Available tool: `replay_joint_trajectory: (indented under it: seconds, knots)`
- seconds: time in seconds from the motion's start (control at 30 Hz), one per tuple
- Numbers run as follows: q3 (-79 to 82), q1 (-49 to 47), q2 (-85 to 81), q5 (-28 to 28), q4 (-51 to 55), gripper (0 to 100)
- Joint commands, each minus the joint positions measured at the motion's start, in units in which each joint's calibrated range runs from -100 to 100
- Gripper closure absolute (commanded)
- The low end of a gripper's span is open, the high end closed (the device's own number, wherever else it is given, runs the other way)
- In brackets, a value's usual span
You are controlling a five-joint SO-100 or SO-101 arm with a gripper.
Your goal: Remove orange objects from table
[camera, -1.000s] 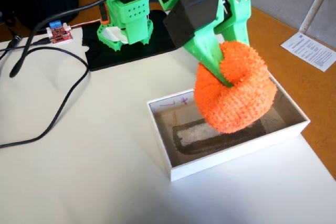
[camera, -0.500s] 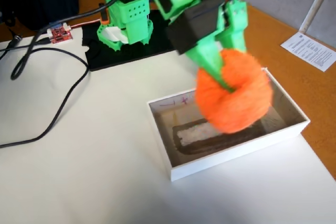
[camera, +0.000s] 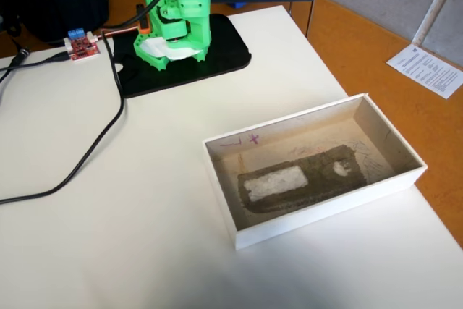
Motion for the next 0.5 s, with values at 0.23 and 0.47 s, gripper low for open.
replay_joint_trajectory:
  seconds: [0.23,0.47]
  knots:
    - [2.4,3.7,-1.8,-1.7,-2.0,60]
    - [4.7,27.7,-5.0,-13.0,13.0,60]
